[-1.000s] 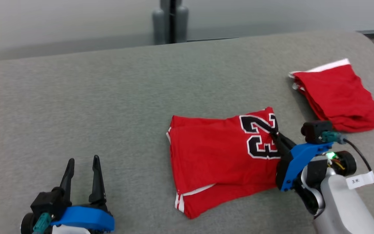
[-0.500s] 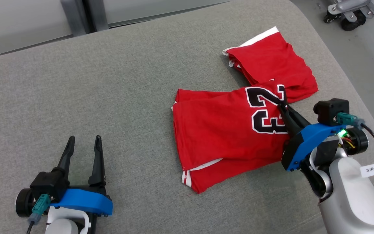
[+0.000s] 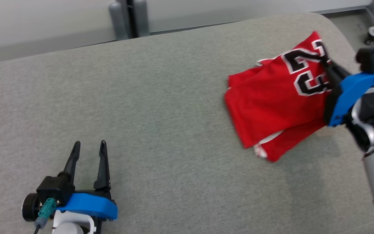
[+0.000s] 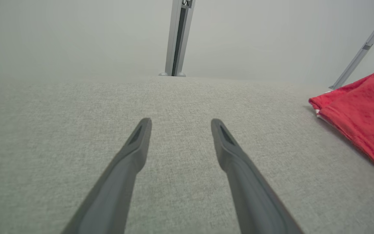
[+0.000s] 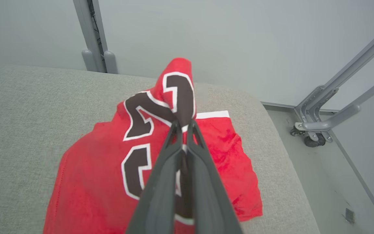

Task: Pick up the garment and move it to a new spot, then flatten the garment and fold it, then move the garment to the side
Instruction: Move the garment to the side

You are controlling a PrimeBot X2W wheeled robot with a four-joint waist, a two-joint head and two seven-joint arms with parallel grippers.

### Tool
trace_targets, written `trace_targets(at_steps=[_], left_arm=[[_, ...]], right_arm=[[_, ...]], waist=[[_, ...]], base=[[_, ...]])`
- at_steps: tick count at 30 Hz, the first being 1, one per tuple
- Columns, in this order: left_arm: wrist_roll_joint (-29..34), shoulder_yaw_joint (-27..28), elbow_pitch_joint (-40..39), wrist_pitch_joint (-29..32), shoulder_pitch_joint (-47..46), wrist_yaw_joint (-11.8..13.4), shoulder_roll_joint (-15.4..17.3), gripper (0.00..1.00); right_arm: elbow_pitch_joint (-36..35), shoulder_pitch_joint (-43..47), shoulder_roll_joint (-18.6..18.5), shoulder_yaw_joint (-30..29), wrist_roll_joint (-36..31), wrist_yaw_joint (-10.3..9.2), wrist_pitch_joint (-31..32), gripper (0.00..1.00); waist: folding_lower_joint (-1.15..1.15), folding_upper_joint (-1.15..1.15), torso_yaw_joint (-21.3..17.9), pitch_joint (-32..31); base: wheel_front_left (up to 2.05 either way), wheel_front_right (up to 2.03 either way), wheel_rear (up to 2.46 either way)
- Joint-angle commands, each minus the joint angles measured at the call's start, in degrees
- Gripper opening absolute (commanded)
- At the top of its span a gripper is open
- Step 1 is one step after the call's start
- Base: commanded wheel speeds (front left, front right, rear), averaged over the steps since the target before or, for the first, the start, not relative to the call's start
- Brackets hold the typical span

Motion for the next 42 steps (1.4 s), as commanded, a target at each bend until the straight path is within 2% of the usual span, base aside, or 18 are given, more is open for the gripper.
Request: trace_targets(at_steps=[1, 10, 17, 18, 20, 21, 25, 30, 42], left_arm=[[-0.2, -0.1, 0.1, -0.1, 0.3, 0.1, 0.0, 1.00], [0.1, -0.8, -0.6, -0.1, 0.0, 0.2, 0.7, 1.00], [0.4, -1.6, -1.7, 0.8, 0.3, 0.3, 1.2, 1.00], [0.5, -1.7, -1.9, 0.9, 0.3, 0.3, 1.3, 1.00], [0.6, -2.0, -2.4, 1.3, 0.2, 0.4, 1.5, 1.00], [0.6, -2.0, -2.5, 1.5, 0.1, 0.4, 1.6, 1.00], [0.6, -2.3, -3.0, 2.0, 0.1, 0.6, 1.9, 1.00], [0.4, -2.4, -3.4, 2.3, 0.5, 0.8, 2.3, 1.00], [-1.1, -1.6, -3.0, 1.5, 1.2, 1.7, 2.1, 1.00]], right_arm=[[0.3, -1.4, -0.9, -0.7, 0.3, -0.02, 0.1, 0.00], [7.0, -4.5, -7.5, -8.8, -1.7, -0.02, -1.3, 0.00], [11.8, -6.0, -9.8, -13.1, -6.4, -0.02, -4.4, 0.00], [12.4, -6.3, -9.7, -13.6, -7.5, -0.02, -5.2, 0.02], [13.7, -6.9, -9.3, -15.1, -9.7, -0.02, -7.3, 0.48], [14.1, -7.4, -9.0, -15.8, -11.0, -0.02, -8.7, 1.00], [16.7, -8.1, -6.5, -17.0, -14.8, -0.02, -13.1, 1.00], [19.7, -9.1, -4.2, -15.8, -16.1, -0.02, -16.4, 1.00], [22.8, -8.5, -1.3, -9.5, -13.8, -0.02, -22.4, 1.00]], waist=[[0.00, 0.00, 1.3, 0.8], [0.00, 0.00, 6.5, 2.5], [0.00, 0.00, 7.8, 3.5], [0.00, 0.00, 7.8, 3.6], [0.00, 0.00, 7.7, 3.8], [0.00, 0.00, 7.7, 3.9], [0.00, 0.00, 7.4, 3.8], [0.00, 0.00, 6.7, 3.2], [0.00, 0.00, 5.7, -0.9]], base=[[0.00, 0.00, 0.00], [0.00, 0.00, 0.00], [0.00, 0.00, 0.00], [0.00, 0.00, 0.00], [0.00, 0.00, 0.00], [0.00, 0.00, 0.00], [0.00, 0.00, 0.00], [0.00, 0.00, 0.00], [0.00, 0.00, 0.00]])
